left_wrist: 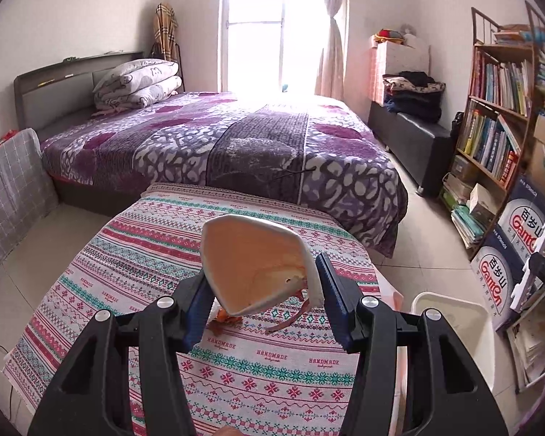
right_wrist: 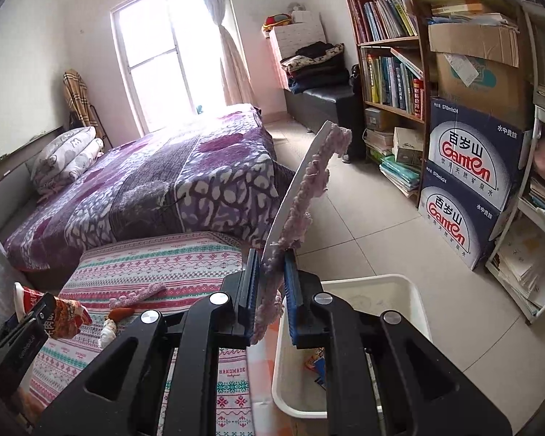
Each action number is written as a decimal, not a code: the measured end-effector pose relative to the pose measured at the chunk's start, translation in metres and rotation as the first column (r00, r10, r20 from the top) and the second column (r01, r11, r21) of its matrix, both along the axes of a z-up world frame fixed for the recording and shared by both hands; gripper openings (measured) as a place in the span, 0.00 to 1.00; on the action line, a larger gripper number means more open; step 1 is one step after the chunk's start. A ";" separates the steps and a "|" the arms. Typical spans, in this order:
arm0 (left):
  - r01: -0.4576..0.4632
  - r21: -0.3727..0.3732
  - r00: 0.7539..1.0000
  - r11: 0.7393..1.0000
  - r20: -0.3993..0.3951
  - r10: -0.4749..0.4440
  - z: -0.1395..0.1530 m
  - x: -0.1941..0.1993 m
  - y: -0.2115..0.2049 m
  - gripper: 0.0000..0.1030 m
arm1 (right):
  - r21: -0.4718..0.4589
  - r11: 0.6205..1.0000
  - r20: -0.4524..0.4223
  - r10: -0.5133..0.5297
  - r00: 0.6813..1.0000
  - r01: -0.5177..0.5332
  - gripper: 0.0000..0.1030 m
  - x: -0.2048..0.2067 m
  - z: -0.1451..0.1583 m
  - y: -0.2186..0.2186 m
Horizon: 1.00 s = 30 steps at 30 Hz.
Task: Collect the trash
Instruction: 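Carry the pink foam strip to the bin and open the right tool, then lower the red snack box into the bin and open the left tool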
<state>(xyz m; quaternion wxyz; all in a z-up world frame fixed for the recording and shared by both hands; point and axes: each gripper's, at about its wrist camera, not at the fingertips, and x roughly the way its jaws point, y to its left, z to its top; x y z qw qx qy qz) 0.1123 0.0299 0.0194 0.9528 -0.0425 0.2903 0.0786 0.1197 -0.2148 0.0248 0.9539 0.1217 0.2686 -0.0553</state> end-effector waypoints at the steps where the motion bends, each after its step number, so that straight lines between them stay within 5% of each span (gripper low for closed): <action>1: 0.008 0.001 1.000 1.000 -0.001 -0.008 -0.001 0.000 -0.004 0.52 | 0.008 1.000 -0.006 -0.012 1.000 0.012 0.13 0.000 -0.001 -0.006; 8: 0.066 0.013 0.998 0.998 -0.008 -0.066 -0.006 0.004 -0.033 0.52 | 0.048 0.993 -0.057 -0.104 0.993 0.106 0.19 -0.001 -0.008 -0.039; 15: 0.146 0.008 0.989 0.989 -0.029 -0.145 -0.014 0.005 -0.064 0.52 | 0.065 0.976 -0.084 -0.200 0.976 0.205 0.65 -0.009 -0.013 -0.070; 20: 0.200 -0.006 0.978 0.980 -0.055 -0.200 -0.020 0.006 -0.087 0.52 | 0.067 0.961 -0.113 -0.262 0.959 0.270 0.85 -0.013 -0.017 -0.093; 30: 0.290 -0.100 0.944 0.952 -0.133 -0.301 -0.033 0.013 -0.142 0.52 | 0.146 0.935 -0.126 -0.306 0.944 0.322 0.89 -0.021 -0.013 -0.129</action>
